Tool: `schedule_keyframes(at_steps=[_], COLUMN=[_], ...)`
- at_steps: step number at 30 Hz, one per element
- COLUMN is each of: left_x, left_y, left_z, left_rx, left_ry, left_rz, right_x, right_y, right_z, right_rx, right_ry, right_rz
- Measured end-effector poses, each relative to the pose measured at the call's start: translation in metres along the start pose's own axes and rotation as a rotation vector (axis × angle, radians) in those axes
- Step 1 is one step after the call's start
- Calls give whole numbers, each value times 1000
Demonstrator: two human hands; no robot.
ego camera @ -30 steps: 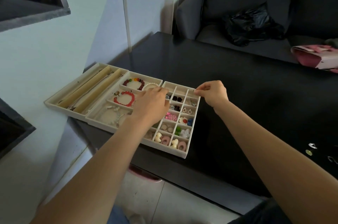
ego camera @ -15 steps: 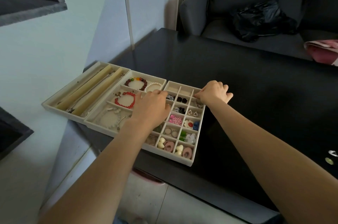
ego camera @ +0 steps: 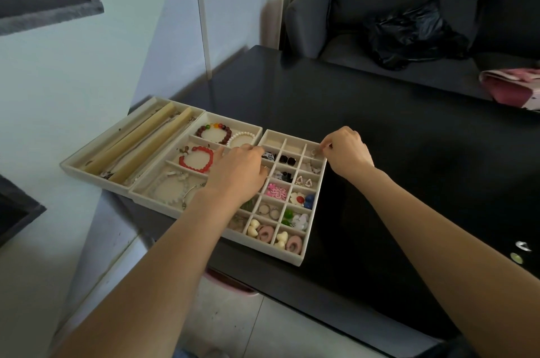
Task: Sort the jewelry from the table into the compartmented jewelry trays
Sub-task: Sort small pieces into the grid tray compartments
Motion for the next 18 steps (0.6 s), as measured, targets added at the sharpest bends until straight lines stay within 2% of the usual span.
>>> schedule_keyframes(at_steps=[4,7,14,18], left_x=[0,0,-1,-1], left_y=[-1,-1,-2,-1], left_z=[0,0,-2,-3], left_rx=[-2,0,-7,-9], left_ry=[-6,-7,-14,-23], left_rz=[-1,-2,-16,-22], right_x=[11,11,6,6], right_y=[7,8,8,11], right_z=[2,-3,-11,-5], right_rx=[41,81,99,60], right_ry=[119,237,130,127], right_rz=[143,180,96,114])
Point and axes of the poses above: each hand's wrist, its own y-axis away from the middle knuckle, its own z-axis out of the back of the hand, x = y × z, the point moved 8 cm from there along -y, towards the middle knuckle, and after that the axes turned 5 degrees about -x, right-handed, at the moved point
